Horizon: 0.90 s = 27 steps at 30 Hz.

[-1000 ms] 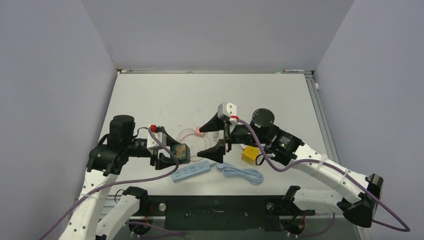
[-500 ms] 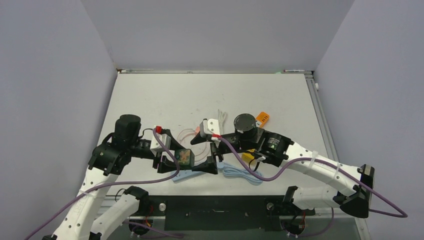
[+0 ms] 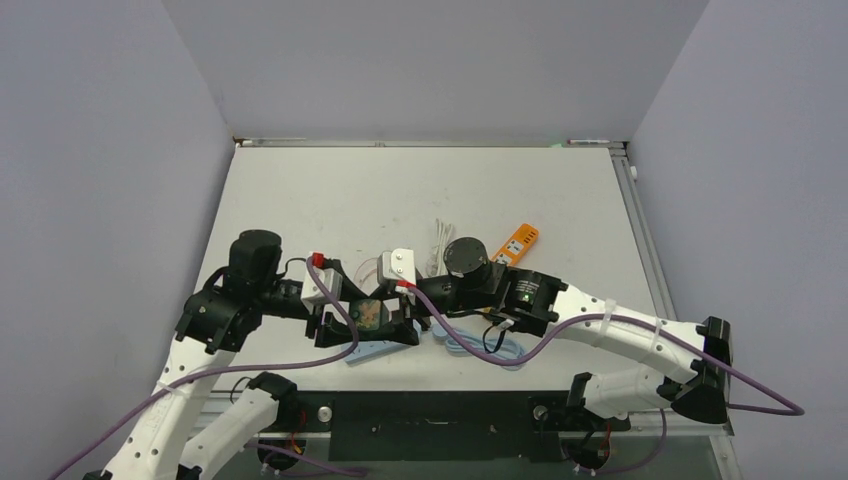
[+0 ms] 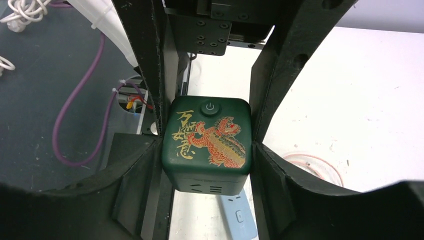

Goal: Insert the plug

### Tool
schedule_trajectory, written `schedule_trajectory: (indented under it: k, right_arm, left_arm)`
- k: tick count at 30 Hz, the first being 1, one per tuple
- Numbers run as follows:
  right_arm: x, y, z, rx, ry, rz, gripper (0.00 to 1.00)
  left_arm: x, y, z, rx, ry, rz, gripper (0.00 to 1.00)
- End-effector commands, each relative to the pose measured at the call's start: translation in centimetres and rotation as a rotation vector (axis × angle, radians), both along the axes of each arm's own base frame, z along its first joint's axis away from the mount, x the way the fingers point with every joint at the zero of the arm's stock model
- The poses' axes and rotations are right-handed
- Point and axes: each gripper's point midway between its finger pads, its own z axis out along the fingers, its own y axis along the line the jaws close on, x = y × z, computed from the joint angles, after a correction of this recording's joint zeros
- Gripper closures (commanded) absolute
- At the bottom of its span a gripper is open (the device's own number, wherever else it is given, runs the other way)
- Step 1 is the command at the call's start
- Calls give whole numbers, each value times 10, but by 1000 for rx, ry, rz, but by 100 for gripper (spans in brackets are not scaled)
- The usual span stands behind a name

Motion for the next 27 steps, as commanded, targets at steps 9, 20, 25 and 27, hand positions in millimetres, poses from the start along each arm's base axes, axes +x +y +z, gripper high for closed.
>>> schedule_trajectory:
  k: [9, 20, 25, 27]
  right_arm:
    - [5, 0, -5, -59, 7, -35, 95]
    - [55, -43, -21, -27, 107, -507, 95]
    - [89, -71, -61, -80, 273, -888, 95]
    - [90, -75, -72, -58, 336, -946, 95]
  left_arm:
    - [-1, -1, 17, -35, -114, -13, 43]
    - [40, 13, -13, 19, -136, 278, 4]
    - [46, 44, -92, 330, -42, 330, 1]
    - [51, 53, -110, 399, -18, 364, 7]
